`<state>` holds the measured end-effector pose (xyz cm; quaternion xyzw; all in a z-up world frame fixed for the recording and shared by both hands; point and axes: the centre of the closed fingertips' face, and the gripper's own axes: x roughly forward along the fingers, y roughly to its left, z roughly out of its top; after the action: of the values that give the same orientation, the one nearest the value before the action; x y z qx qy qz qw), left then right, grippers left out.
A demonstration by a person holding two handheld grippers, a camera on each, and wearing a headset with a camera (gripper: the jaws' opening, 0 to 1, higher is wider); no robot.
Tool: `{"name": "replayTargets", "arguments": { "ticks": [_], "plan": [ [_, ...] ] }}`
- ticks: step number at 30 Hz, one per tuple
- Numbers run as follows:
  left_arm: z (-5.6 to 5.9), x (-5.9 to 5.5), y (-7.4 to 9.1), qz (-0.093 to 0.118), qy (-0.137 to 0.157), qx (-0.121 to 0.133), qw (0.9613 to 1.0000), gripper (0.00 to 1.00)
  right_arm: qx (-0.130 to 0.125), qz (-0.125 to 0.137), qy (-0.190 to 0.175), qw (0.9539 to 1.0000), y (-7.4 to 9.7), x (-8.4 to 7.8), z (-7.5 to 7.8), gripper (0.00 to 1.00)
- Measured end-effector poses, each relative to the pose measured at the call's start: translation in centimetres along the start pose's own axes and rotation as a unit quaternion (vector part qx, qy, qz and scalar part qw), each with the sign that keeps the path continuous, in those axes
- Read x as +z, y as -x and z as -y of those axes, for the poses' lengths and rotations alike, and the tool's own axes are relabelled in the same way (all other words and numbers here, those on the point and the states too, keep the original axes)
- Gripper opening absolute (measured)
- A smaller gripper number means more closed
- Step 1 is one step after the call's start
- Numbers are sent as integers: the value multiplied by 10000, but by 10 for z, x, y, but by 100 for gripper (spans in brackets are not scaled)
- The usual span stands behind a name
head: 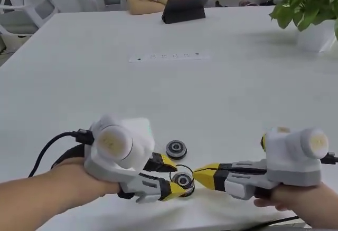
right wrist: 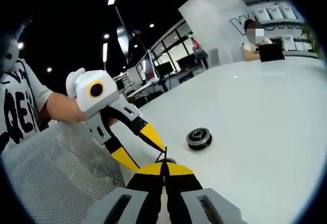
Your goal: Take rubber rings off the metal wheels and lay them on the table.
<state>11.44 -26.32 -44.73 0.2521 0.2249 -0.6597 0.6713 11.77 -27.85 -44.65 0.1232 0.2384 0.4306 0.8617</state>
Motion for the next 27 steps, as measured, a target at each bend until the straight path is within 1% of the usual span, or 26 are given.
{"name": "replayTargets", "arguments": {
  "ticks": [4,10,15,19,24,27],
  "plan": [
    [0,5,6,88,40,-4,10000,24,33,0,12,10000,0,1,-1,0],
    [-1,6,19,162,75,43,9998,29,83,7,33,10000,-1,5,-2,0],
    [-1,10,30,271,113,87,9995,36,147,11,78,9999,-3,10,-4,0],
    [-3,11,40,334,155,151,9992,37,202,3,143,9997,-6,16,-6,0],
    [-5,13,50,421,241,219,9986,39,290,-77,242,9993,-11,20,-8,0],
    [-6,12,56,450,282,259,9983,41,361,-139,293,9988,-16,21,-10,0]
  ]
}}
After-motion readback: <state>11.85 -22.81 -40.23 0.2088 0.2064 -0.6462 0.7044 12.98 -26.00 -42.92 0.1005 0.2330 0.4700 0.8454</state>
